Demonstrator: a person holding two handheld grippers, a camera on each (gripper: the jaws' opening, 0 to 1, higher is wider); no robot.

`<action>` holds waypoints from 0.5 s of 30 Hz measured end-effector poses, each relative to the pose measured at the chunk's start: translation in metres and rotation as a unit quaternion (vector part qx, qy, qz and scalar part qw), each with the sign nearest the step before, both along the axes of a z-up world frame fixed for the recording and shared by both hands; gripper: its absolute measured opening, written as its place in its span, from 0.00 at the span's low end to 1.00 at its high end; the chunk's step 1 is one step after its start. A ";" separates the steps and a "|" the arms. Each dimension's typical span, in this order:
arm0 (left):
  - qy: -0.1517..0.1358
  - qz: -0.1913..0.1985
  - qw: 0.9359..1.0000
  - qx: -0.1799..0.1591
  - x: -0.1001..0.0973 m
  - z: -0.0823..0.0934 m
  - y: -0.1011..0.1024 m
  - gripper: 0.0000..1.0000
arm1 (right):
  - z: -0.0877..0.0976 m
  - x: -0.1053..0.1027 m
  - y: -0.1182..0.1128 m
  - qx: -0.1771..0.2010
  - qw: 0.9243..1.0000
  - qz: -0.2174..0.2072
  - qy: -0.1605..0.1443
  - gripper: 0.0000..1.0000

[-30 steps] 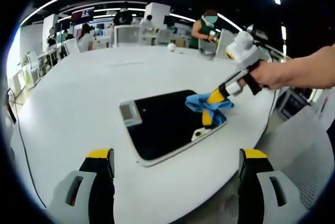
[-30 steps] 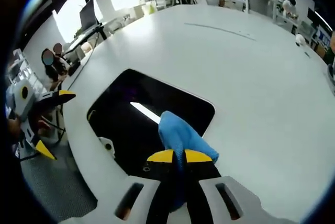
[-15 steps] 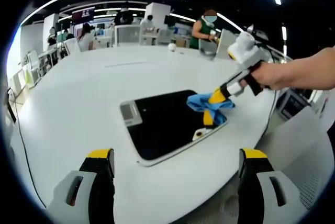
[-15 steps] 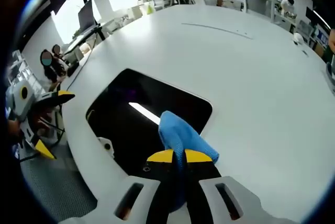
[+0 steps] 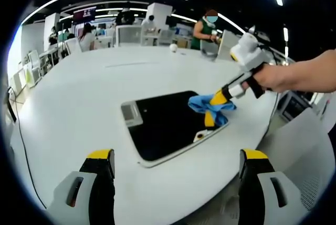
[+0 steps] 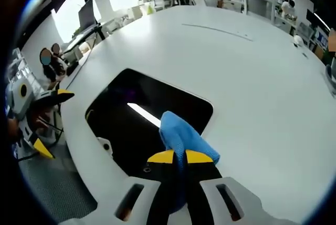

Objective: Wipe the mirror surface with the cleaning cloth until all visible marks leave the cleaned area.

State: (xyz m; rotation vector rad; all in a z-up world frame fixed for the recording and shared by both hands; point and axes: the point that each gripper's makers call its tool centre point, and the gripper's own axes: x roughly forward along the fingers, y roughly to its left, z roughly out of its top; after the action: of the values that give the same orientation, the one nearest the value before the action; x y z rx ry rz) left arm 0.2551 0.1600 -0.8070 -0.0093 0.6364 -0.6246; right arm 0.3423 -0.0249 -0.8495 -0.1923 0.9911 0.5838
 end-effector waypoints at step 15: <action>0.000 0.001 1.000 0.000 0.000 0.000 0.000 0.99 | 0.000 -0.011 -0.002 0.004 1.000 -0.007 0.001 0.01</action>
State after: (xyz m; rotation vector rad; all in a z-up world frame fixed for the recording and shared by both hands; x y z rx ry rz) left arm 0.2550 0.1602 -0.8073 -0.0108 0.6363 -0.6233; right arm 0.3310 -0.0265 -0.8493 -0.1781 0.9905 0.5760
